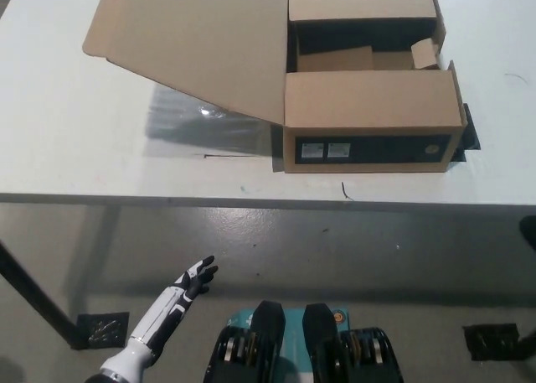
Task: A small storage box is placed at the center of the table and the robot uses its right hand to slide under its lid and push it upwards to open it
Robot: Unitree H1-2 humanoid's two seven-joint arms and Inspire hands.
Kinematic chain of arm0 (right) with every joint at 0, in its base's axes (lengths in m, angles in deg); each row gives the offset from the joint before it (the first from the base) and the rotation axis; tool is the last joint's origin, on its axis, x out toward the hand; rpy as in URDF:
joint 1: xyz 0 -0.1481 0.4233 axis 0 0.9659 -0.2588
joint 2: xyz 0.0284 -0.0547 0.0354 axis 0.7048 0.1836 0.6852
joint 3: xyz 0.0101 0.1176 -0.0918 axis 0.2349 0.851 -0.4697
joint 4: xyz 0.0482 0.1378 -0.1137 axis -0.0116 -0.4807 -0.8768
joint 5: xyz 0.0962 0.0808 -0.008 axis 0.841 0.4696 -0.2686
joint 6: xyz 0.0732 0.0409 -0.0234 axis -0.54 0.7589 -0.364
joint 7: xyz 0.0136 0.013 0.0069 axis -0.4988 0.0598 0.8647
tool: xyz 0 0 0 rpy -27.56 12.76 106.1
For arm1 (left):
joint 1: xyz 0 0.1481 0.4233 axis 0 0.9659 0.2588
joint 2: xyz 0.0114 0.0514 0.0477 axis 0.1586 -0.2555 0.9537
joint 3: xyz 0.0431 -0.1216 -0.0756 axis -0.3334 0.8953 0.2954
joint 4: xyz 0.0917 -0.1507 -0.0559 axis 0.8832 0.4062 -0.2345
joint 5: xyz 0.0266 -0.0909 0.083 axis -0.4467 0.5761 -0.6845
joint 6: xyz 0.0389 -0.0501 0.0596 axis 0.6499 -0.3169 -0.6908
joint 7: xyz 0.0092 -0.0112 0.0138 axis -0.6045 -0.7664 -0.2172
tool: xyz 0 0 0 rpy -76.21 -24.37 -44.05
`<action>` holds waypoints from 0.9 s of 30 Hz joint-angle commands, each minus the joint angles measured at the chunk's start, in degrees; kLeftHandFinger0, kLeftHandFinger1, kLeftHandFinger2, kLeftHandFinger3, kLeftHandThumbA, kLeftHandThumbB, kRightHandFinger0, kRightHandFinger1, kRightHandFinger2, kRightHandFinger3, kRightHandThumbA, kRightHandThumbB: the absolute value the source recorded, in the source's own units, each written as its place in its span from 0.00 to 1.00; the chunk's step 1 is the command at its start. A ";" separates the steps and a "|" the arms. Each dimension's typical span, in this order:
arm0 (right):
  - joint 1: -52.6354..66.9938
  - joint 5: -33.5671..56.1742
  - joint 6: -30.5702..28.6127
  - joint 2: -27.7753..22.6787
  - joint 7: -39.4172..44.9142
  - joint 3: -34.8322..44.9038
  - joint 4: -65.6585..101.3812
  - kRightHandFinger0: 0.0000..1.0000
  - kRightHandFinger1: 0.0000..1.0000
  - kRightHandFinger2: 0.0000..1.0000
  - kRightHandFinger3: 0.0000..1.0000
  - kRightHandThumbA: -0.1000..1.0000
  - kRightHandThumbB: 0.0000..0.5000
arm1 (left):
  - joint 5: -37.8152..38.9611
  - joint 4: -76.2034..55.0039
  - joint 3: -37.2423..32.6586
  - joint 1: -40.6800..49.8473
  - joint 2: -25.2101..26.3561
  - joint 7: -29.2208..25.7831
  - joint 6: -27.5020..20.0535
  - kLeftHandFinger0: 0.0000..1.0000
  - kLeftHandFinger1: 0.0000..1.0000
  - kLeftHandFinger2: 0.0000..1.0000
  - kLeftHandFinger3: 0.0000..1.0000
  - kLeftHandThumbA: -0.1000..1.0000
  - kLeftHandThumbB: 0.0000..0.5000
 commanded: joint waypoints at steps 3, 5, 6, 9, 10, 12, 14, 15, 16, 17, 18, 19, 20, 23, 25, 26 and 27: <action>17.48 3.28 -26.98 7.07 6.65 -4.00 5.75 1.00 1.00 1.00 1.00 1.00 0.91 | 1.72 -1.25 1.41 -2.27 0.49 -0.11 -2.54 1.00 1.00 1.00 1.00 1.00 1.00; 18.26 1.82 -27.12 8.84 7.70 -6.66 -1.00 1.00 1.00 1.00 1.00 1.00 0.86 | 1.82 -1.47 1.60 -2.19 0.38 -0.32 -2.83 1.00 1.00 1.00 1.00 1.00 1.00; 18.40 1.59 -26.85 8.93 7.76 -6.88 -1.74 1.00 1.00 1.00 1.00 1.00 0.86 | 1.89 -1.47 1.61 -2.18 0.37 -0.29 -2.90 1.00 1.00 1.00 1.00 1.00 1.00; 17.41 -2.95 -26.45 10.55 7.88 -10.05 -9.51 1.00 1.00 1.00 1.00 1.00 0.77 | 2.02 -1.14 1.80 -2.45 0.24 -0.42 -3.84 1.00 1.00 1.00 1.00 1.00 1.00; 16.98 -5.54 -25.88 11.02 7.40 -11.02 -11.20 1.00 1.00 1.00 1.00 1.00 0.73 | 2.16 -0.98 1.86 -2.65 0.21 -0.33 -3.81 1.00 1.00 1.00 1.00 1.00 1.00; 16.22 -8.70 -25.38 11.49 7.37 -13.23 -14.62 1.00 1.00 1.00 1.00 1.00 0.69 | 2.06 -1.09 1.84 -2.72 0.02 -0.36 -3.29 1.00 1.00 1.00 1.00 1.00 1.00; 15.79 -9.56 -23.57 12.79 7.23 -16.06 -17.96 1.00 1.00 1.00 1.00 1.00 0.76 | 2.03 -0.99 1.70 -2.82 -0.05 -0.07 -2.75 1.00 1.00 1.00 1.00 1.00 1.00; 15.66 -9.93 -23.48 13.13 7.35 -17.23 -19.39 1.00 1.00 1.00 1.00 1.00 0.80 | 1.75 -1.14 1.68 -2.76 -0.05 -0.23 -2.63 1.00 1.00 1.00 1.00 1.00 1.00; 15.17 -9.85 -23.59 13.60 7.86 -19.08 -21.73 1.00 1.00 1.00 1.00 1.00 0.80 | 1.56 -1.39 1.75 -2.70 -0.03 -0.41 -2.47 1.00 1.00 1.00 1.00 1.00 1.00; 14.90 -9.42 -23.70 13.85 8.20 -19.97 -22.80 1.00 1.00 1.00 1.00 1.00 0.80 | 1.63 -1.43 1.80 -2.69 -0.01 -0.38 -2.49 1.00 1.00 1.00 1.00 1.00 1.00; 14.26 -9.33 -24.72 14.15 8.23 -21.02 -25.05 1.00 1.00 1.00 1.00 1.00 0.78 | 1.58 -1.62 1.83 -2.58 -0.01 -0.40 -2.44 1.00 1.00 1.00 1.00 1.00 1.00; 13.59 -9.55 -25.52 14.43 8.10 -21.57 -26.75 1.00 1.00 1.00 1.00 1.00 0.74 | 1.50 -1.70 1.84 -2.50 -0.05 -0.48 -2.39 1.00 1.00 1.00 1.00 1.00 1.00; 12.78 -9.49 -26.14 14.58 8.10 -22.32 -28.52 1.00 1.00 1.00 1.00 1.00 0.71 | 1.35 -1.85 1.85 -2.32 -0.11 -0.60 -2.24 1.00 1.00 1.00 1.00 1.00 1.00; 10.62 -10.36 -26.91 14.92 8.05 -24.00 -32.65 1.00 1.00 1.00 1.00 1.00 0.67 | 1.32 -2.12 2.00 -1.84 -0.34 -0.87 -2.16 1.00 1.00 1.00 1.00 1.00 1.00; 9.89 -10.81 -26.38 15.02 8.08 -24.92 -33.59 1.00 1.00 1.00 1.00 1.00 0.69 | 1.28 -1.80 2.11 -1.62 -0.45 -1.08 -3.17 1.00 1.00 1.00 1.00 1.00 1.00; 9.22 -11.05 -25.23 15.16 8.07 -25.42 -33.62 1.00 1.00 1.00 1.00 1.00 0.70 | 1.55 -1.97 2.26 -1.55 -0.52 -1.08 -3.13 1.00 1.00 1.00 1.00 1.00 1.00; 8.74 -11.06 -24.68 15.20 8.12 -25.77 -33.74 1.00 1.00 1.00 1.00 1.00 0.72 | 1.63 -1.91 2.41 -1.54 -0.58 -1.17 -3.27 1.00 1.00 1.00 1.00 1.00 1.00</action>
